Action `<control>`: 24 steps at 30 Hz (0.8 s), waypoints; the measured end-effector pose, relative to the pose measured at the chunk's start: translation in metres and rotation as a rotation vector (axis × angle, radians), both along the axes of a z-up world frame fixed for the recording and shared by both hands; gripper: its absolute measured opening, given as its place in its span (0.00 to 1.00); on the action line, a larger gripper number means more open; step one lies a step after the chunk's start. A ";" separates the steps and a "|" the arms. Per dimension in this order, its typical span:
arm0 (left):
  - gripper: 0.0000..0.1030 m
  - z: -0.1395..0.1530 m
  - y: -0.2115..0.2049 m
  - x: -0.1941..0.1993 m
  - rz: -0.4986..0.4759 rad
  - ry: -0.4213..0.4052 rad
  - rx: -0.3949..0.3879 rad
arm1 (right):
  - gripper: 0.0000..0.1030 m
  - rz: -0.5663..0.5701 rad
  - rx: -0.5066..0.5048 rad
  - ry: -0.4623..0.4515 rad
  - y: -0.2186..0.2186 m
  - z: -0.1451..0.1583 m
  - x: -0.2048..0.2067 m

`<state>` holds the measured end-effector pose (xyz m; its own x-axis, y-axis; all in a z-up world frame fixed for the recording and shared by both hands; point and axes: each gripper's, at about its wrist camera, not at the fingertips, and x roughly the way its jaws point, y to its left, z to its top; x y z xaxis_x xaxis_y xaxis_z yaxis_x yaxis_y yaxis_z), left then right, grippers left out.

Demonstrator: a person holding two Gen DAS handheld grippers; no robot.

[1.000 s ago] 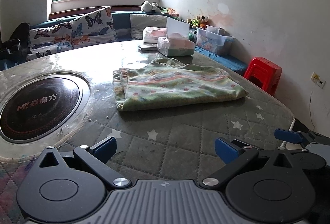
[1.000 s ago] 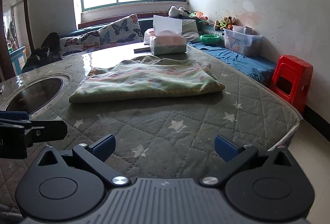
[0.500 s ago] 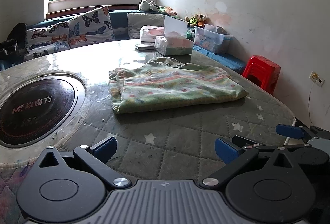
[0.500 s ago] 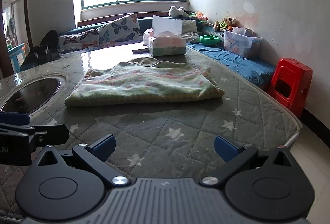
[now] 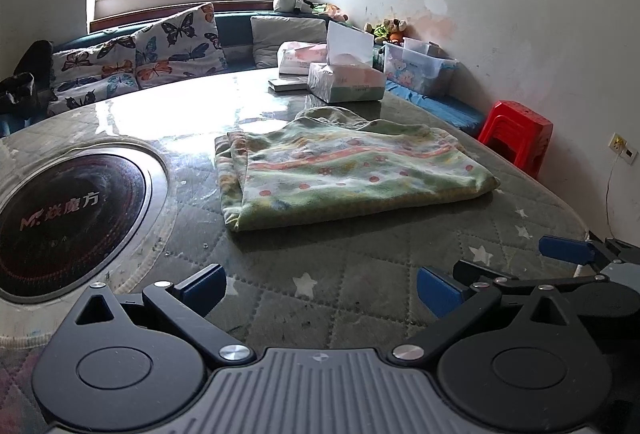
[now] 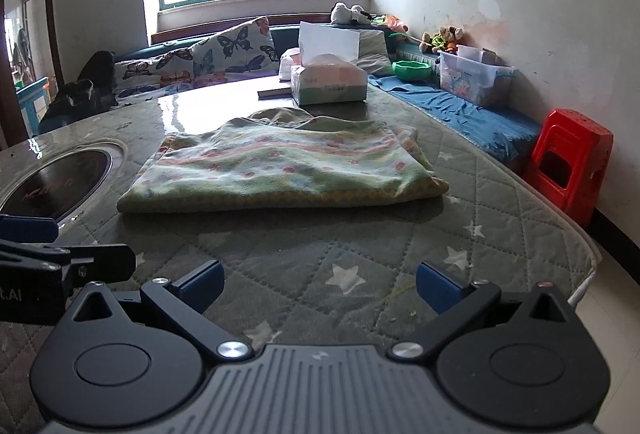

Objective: Fold clothes

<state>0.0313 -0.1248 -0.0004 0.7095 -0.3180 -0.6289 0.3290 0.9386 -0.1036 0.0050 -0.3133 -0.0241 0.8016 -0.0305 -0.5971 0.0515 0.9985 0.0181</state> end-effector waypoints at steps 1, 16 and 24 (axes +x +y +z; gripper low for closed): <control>1.00 0.000 0.000 0.001 0.000 0.001 0.001 | 1.00 0.001 -0.001 0.001 0.000 0.000 0.002; 1.00 -0.004 -0.007 0.022 0.006 0.033 0.025 | 1.00 0.005 0.004 0.023 -0.007 -0.001 0.026; 1.00 -0.007 -0.010 0.037 0.001 0.055 0.038 | 1.00 0.000 0.012 0.045 -0.011 -0.006 0.043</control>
<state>0.0684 -0.1345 -0.0071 0.6739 -0.2926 -0.6784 0.3232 0.9425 -0.0855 0.0478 -0.3240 -0.0300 0.7741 -0.0230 -0.6326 0.0524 0.9982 0.0278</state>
